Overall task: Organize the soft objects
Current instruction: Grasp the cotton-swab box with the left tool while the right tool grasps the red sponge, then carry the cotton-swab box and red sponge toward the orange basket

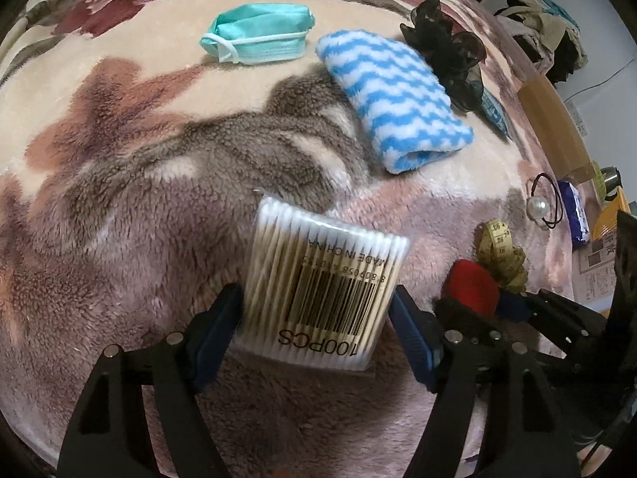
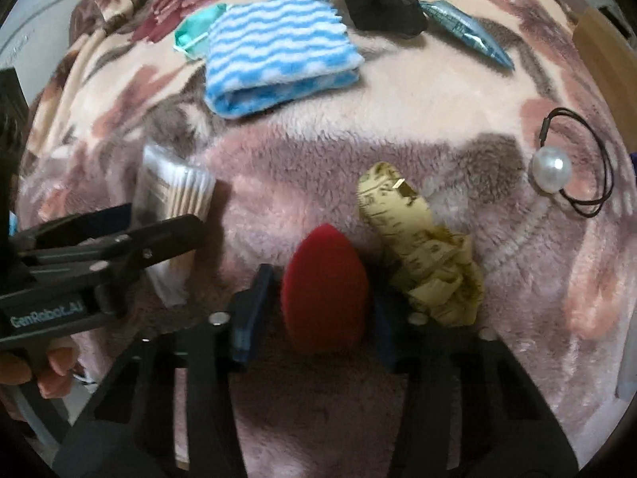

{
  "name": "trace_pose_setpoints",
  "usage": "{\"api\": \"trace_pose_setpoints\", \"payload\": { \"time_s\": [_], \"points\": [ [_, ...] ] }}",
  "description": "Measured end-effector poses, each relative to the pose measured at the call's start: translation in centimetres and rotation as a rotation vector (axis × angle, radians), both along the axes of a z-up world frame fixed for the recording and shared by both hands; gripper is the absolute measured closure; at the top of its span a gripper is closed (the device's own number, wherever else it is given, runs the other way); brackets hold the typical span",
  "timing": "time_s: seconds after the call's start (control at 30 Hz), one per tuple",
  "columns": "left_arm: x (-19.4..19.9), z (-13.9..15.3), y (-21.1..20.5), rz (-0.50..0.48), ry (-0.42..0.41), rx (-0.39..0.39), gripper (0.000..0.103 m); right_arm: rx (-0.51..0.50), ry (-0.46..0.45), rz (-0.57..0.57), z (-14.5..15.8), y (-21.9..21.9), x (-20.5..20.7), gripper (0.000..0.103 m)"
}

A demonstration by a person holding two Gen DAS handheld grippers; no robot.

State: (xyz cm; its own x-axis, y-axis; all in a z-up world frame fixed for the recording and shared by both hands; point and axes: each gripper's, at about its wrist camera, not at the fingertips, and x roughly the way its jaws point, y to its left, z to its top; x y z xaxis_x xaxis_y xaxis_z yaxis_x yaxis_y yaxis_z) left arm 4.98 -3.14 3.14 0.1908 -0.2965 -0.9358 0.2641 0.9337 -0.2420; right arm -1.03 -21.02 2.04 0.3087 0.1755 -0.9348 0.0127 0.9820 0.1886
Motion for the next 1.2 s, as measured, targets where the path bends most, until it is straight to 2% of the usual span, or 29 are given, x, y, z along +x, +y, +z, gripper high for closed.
{"api": "trace_pose_setpoints", "payload": {
  "time_s": [0.3,0.6,1.2],
  "points": [
    [-0.8,2.4,-0.1,0.007,-0.022,-0.015,0.029,0.057,-0.066,-0.035,3.5,-2.0,-2.2,0.065],
    [-2.5,5.1,-1.1,-0.031,-0.057,-0.015,0.029,0.032,-0.102,-0.069,5.9,-3.0,-3.8,0.065],
    [-5.2,9.7,-5.5,-0.118,-0.128,-0.004,0.029,0.015,-0.164,-0.126,10.0,-6.7,-7.0,0.065]
  ]
}}
